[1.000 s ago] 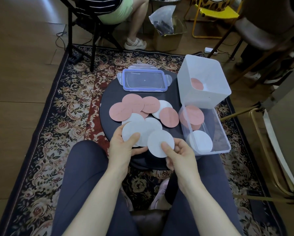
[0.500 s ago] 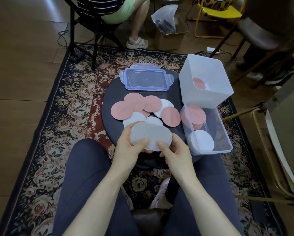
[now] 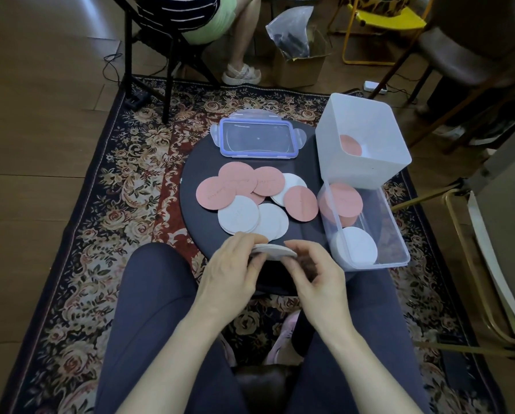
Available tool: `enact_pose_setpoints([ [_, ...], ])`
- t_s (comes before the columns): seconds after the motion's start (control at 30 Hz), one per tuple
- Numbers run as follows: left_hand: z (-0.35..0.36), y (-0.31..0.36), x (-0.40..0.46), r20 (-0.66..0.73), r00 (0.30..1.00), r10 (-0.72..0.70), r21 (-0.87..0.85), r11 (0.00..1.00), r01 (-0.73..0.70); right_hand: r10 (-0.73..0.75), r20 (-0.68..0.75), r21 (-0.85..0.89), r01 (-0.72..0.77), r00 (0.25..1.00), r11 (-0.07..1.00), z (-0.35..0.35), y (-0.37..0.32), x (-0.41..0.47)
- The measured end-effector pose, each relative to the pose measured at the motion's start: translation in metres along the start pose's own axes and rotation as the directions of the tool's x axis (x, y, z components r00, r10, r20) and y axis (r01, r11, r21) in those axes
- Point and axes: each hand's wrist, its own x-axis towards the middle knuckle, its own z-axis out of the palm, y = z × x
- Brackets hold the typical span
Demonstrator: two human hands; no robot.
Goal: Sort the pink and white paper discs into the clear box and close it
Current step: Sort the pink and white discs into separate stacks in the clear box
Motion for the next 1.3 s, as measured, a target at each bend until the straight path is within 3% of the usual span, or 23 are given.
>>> enact_pose_setpoints([
  [0.13,0.009,0.002,0.002,-0.011,0.998,0.057,0.052,0.997,-0.057,-0.017,-0.047,-0.01,0.016,0.999,1.0,0.008,0.001,-0.002],
  [0.27,0.012,-0.004,0.003,-0.036,0.999,0.018,0.055,0.998,-0.016,0.058,-0.033,0.031,-0.058,0.998,0.998,0.007,0.003,-0.005],
  [0.33,0.013,-0.002,0.002,-0.043,0.999,-0.001,-0.02,1.0,0.0,0.074,-0.038,0.048,-0.072,0.997,0.996,0.003,0.0,-0.006],
  [0.47,0.01,0.024,0.003,-0.073,0.995,-0.062,-0.235,0.971,0.043,-0.048,-0.105,0.037,0.052,0.993,0.998,-0.018,-0.016,-0.004],
  [0.57,0.015,0.042,0.005,-0.062,0.998,-0.002,-0.208,0.978,-0.011,-0.079,-0.186,0.047,0.089,0.979,0.995,-0.054,-0.023,0.005],
  [0.63,0.024,0.047,0.009,-0.052,0.992,0.118,-0.103,0.987,-0.122,-0.031,-0.241,0.027,0.039,0.97,0.999,-0.085,-0.023,0.014],
  [0.73,0.039,0.05,0.011,0.027,0.936,0.351,0.101,0.93,-0.352,0.07,-0.209,-0.13,-0.099,0.975,0.986,-0.125,-0.015,0.028],
  [0.83,0.052,0.052,0.009,0.182,0.878,0.443,0.231,0.848,-0.476,0.147,-0.119,-0.318,-0.178,0.982,0.931,-0.136,-0.005,0.039],
  [0.97,0.054,0.05,0.006,0.285,0.869,0.406,0.301,0.823,-0.483,0.174,-0.055,-0.505,-0.178,0.983,0.845,-0.129,0.0,0.047],
  [1.3,0.052,0.052,0.006,0.297,0.875,0.382,0.274,0.844,-0.461,0.172,-0.039,-0.816,-0.13,0.984,0.564,-0.121,-0.006,0.05],
])
